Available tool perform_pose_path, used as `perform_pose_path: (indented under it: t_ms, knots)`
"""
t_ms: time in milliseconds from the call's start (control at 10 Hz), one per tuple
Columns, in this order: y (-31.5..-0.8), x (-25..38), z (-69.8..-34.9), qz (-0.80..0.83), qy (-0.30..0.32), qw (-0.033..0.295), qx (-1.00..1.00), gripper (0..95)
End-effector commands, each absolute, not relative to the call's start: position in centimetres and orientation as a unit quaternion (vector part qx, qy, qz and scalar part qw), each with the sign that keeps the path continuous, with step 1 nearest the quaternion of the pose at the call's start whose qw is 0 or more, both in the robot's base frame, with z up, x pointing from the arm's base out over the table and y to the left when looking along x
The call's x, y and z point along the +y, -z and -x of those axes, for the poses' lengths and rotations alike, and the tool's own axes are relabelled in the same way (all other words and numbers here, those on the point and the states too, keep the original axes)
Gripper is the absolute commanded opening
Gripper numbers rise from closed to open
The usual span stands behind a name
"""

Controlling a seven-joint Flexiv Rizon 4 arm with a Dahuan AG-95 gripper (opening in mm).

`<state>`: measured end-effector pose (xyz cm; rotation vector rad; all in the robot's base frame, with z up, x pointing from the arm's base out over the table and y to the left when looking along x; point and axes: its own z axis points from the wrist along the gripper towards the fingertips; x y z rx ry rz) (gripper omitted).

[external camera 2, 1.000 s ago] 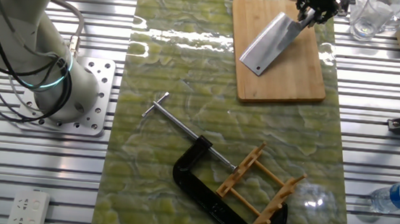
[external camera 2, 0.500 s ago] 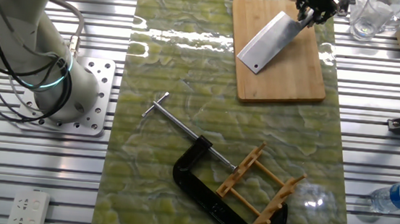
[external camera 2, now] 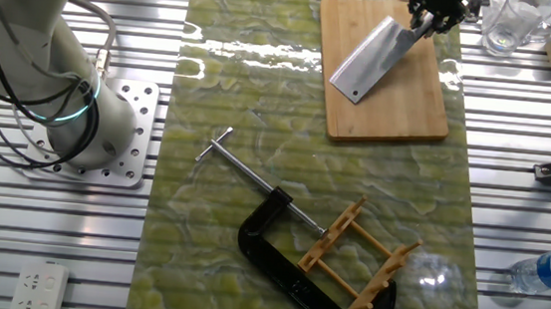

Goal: Put the knife on the knife rack

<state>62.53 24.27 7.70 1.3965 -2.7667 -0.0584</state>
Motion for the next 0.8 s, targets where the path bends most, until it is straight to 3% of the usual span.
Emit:
perform_pose_path:
  t_ms: [100, 800]
  knots:
    - [-8.7, 22.5, -61.7, -0.469, 0.024, 0.018, -0.883, 0.0]
    - [-10.1, 19.9, -60.3, -0.518, 0.016, 0.022, -0.855, 0.0]
